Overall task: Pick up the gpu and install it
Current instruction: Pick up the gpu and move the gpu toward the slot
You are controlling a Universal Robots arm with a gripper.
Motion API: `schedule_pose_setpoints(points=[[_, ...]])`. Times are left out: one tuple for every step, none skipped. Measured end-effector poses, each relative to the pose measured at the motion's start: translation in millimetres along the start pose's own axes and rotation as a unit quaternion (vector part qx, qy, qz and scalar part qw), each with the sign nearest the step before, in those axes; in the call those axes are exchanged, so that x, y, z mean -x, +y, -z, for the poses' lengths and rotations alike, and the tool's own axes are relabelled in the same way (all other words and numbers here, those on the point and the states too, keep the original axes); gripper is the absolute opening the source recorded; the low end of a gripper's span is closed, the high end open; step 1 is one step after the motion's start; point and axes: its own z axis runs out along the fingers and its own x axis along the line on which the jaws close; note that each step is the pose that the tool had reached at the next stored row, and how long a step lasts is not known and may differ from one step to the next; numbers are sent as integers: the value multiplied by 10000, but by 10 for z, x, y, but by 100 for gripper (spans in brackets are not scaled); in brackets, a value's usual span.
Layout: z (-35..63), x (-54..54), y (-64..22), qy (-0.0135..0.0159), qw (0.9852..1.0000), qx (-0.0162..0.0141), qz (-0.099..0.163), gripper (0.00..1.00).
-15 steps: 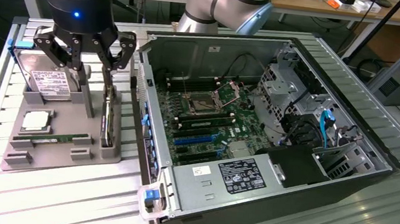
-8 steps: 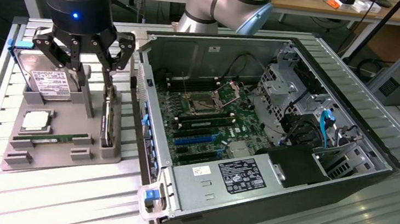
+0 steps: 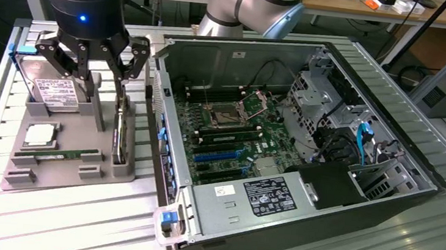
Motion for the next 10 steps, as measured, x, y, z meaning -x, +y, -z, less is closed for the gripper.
schedule_pose_setpoints(points=[[-1,-1,0,0,10000,0,0,48],[-3,-4,0,0,10000,0,0,48],[-6,-6,-1,0,10000,0,-1,48],[-7,-7,-1,0,10000,0,0,48],[-8,-8,-1,0,10000,0,0,48],[-10,-10,-1,0,10000,0,0,48],[-11,-11,-1,0,10000,0,0,48],[-12,-12,-1,0,10000,0,0,48],[-14,-14,-1,0,10000,0,0,48],[-15,-15,-2,0,10000,0,0,48]])
